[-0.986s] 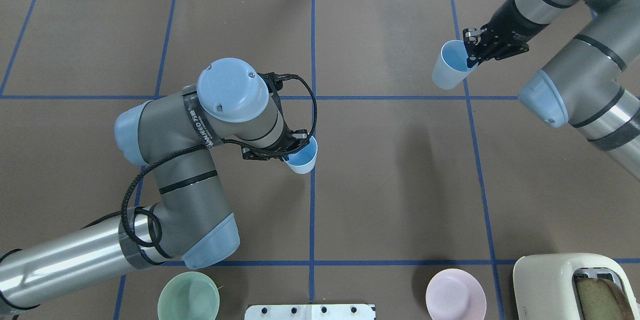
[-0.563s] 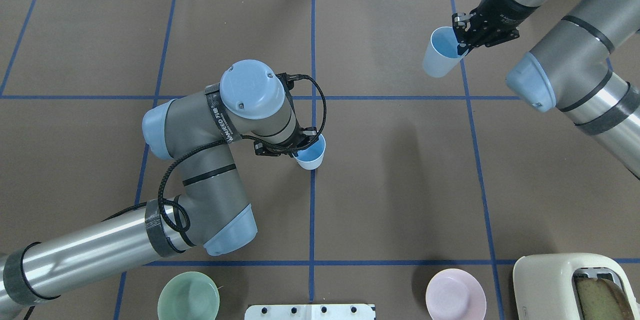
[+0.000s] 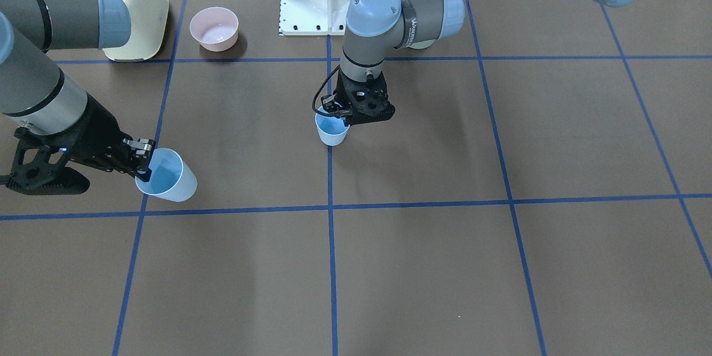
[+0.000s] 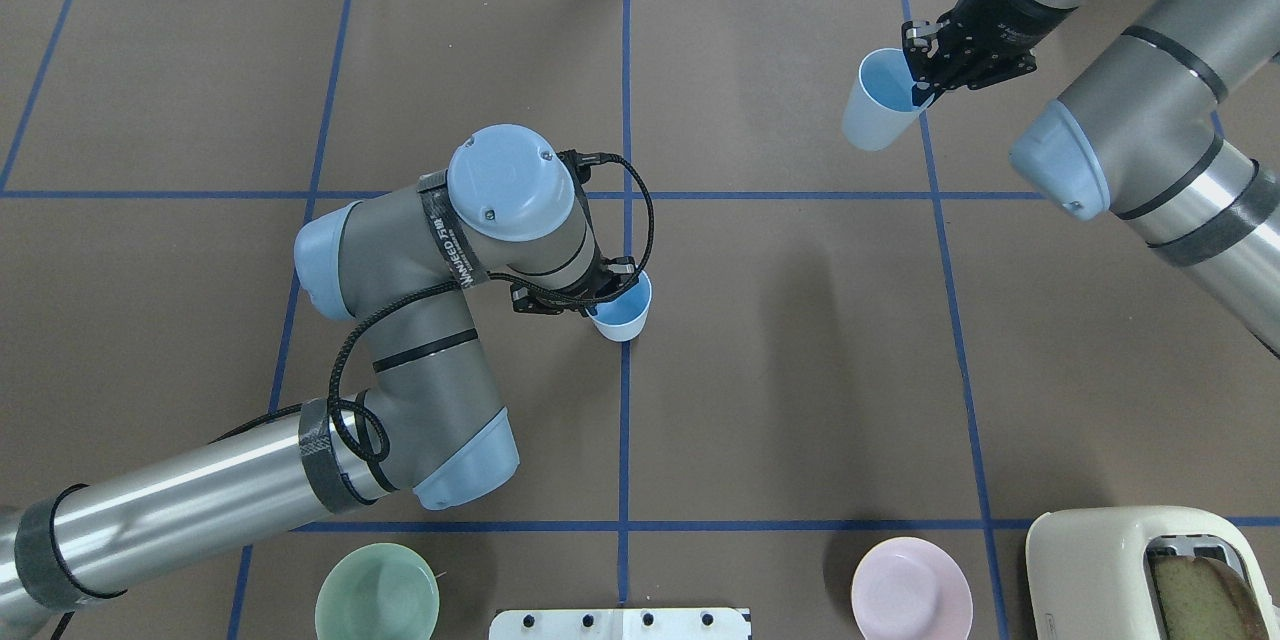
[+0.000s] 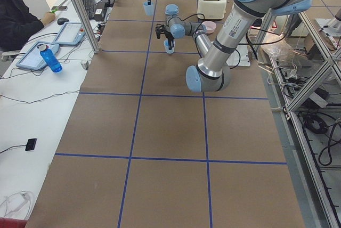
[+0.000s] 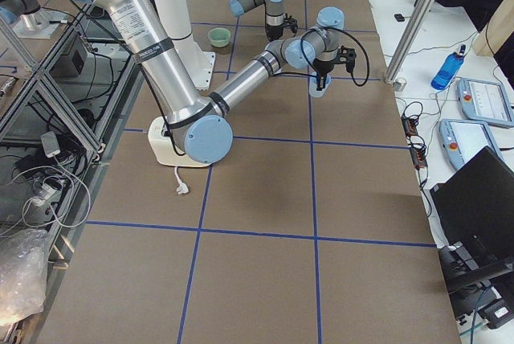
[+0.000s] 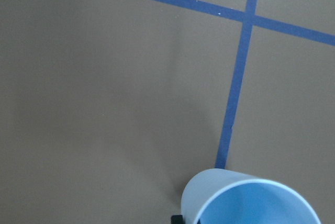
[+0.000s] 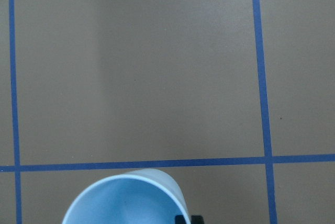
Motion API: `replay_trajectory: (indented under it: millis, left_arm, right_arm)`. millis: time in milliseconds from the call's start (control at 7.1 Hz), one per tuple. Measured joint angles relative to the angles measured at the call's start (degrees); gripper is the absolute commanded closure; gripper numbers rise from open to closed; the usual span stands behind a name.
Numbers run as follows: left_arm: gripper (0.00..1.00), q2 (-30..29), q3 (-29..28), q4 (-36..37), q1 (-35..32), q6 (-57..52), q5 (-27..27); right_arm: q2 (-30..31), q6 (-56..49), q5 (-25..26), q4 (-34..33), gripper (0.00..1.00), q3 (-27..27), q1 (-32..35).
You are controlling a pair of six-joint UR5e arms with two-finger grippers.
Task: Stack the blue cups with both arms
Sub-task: 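Set the left cup at center while the right arm brings its cup over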
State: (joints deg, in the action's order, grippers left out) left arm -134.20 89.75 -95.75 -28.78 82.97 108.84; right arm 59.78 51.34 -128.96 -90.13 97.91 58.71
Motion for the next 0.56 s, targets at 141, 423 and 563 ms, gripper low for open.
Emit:
replay_trajectory:
  millis: [141,423,563]
  left_arm:
    - [1.0,0.0,-0.1,0.0,0.2,0.0,-0.4]
    - [0.64,0.1,-0.1,0.0,0.8,0.1,-1.3]
    - [0.48,0.1,0.0,-0.2,0.9,0.0,-1.4]
  right_arm:
    - [0.0,0.0,0.0,0.0,1.0,0.0,0.0]
    - [0.0,0.0,-0.1,0.1,1.0,0.0,0.0]
    - [0.0,0.0,-0.1,0.1,1.0,0.0,0.1]
